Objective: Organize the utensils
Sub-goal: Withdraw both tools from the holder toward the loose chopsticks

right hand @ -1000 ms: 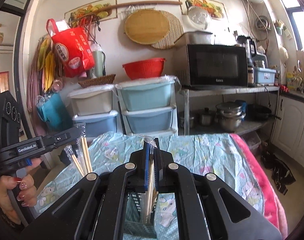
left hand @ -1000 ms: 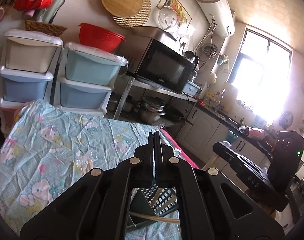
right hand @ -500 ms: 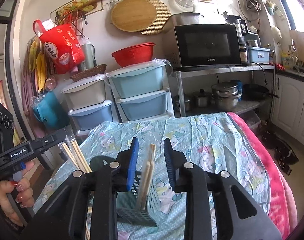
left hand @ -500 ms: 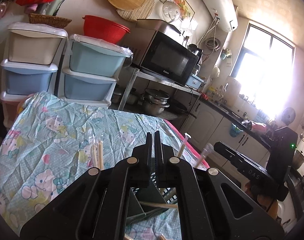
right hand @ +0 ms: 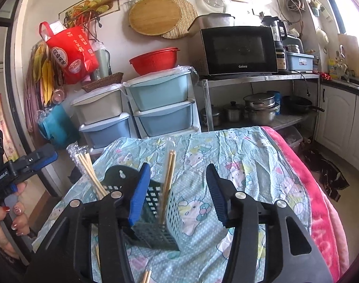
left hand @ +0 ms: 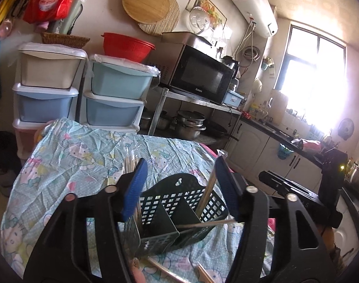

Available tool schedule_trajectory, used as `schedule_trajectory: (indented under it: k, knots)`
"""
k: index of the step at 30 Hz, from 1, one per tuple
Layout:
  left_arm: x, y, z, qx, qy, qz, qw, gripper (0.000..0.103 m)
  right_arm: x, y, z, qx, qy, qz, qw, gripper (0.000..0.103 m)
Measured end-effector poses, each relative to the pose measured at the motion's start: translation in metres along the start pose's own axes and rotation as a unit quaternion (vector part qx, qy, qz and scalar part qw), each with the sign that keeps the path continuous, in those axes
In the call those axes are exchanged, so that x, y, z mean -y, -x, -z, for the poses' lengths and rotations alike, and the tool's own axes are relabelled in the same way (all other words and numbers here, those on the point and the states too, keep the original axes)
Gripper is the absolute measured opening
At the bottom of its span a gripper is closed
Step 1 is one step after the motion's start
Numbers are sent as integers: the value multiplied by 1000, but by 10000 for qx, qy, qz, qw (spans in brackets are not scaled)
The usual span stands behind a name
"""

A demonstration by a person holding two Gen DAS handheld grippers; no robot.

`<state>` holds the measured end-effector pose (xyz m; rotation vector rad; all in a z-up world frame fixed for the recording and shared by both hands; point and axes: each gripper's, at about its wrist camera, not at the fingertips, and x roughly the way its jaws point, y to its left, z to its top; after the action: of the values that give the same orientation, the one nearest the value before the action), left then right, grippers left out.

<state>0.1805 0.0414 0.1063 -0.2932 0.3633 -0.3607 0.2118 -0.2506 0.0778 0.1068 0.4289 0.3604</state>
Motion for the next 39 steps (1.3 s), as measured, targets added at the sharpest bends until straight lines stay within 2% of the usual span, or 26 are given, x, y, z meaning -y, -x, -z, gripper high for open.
schedule_trajectory:
  k: [3, 9, 11, 21, 39]
  knots:
    - [1, 9, 4, 49, 47, 14, 10000, 72, -3, 5, 4, -30, 34, -16, 10000, 50]
    - [2, 24, 13, 88, 27, -129, 9999, 89, -8, 19, 13, -47, 102, -92, 9999, 52]
    - [1, 27, 17, 69, 51, -138, 9999, 92, -11, 23, 14, -43, 124, -108, 9999, 55]
    - [-15, 33, 39, -158, 284, -329, 9989, 92, -25, 35, 30, -183, 320, -200, 9991, 57]
    - [-41, 24, 81, -776, 616, -699, 9926, 92, -46, 19, 73, -845, 559, -358, 9942, 57]
